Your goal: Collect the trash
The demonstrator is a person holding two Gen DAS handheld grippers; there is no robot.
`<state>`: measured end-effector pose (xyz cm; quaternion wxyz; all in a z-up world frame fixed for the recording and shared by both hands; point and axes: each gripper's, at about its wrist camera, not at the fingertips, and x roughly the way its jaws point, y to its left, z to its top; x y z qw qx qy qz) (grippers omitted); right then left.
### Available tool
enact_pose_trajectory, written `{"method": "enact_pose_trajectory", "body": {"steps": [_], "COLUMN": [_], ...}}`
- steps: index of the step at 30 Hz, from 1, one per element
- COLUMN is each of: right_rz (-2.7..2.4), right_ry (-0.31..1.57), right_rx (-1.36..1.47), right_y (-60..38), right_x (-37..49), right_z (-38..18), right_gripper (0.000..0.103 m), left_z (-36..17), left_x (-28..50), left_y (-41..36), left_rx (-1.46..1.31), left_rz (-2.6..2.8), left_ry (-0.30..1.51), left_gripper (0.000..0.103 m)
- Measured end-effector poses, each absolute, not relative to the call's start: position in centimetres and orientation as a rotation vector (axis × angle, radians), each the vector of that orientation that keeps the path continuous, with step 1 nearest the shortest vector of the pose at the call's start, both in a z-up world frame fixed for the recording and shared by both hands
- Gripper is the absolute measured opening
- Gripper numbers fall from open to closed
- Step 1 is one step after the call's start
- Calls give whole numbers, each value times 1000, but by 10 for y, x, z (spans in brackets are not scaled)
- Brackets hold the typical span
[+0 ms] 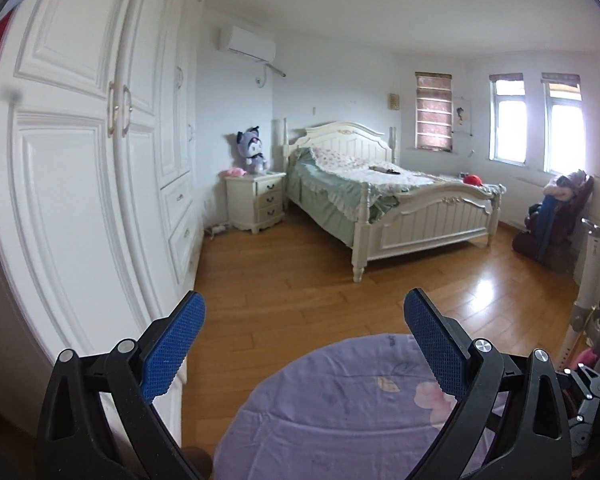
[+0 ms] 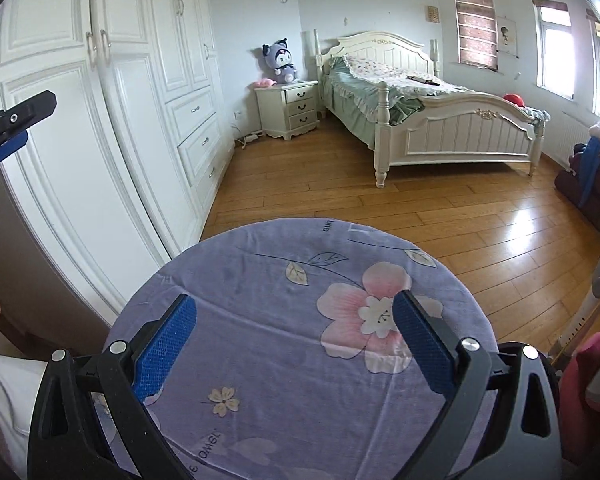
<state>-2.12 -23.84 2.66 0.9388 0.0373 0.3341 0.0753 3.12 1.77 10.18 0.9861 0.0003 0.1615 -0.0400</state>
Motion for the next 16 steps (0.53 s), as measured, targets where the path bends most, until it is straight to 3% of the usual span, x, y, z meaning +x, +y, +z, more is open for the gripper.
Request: {"method": "enact_pose_trajectory", "body": {"steps": [16], "right_rz": [185], "right_ry": [681], "right_rx": [17], "right_y": [-202], "right_x": [-22], "right_z": [35], "right_gripper": [97], "left_z": [96], "left_x": [36], "left_y": [82], "left_rx": [-103], "left_rz": [32], "left_ry": [345], "left_gripper": [98]}}
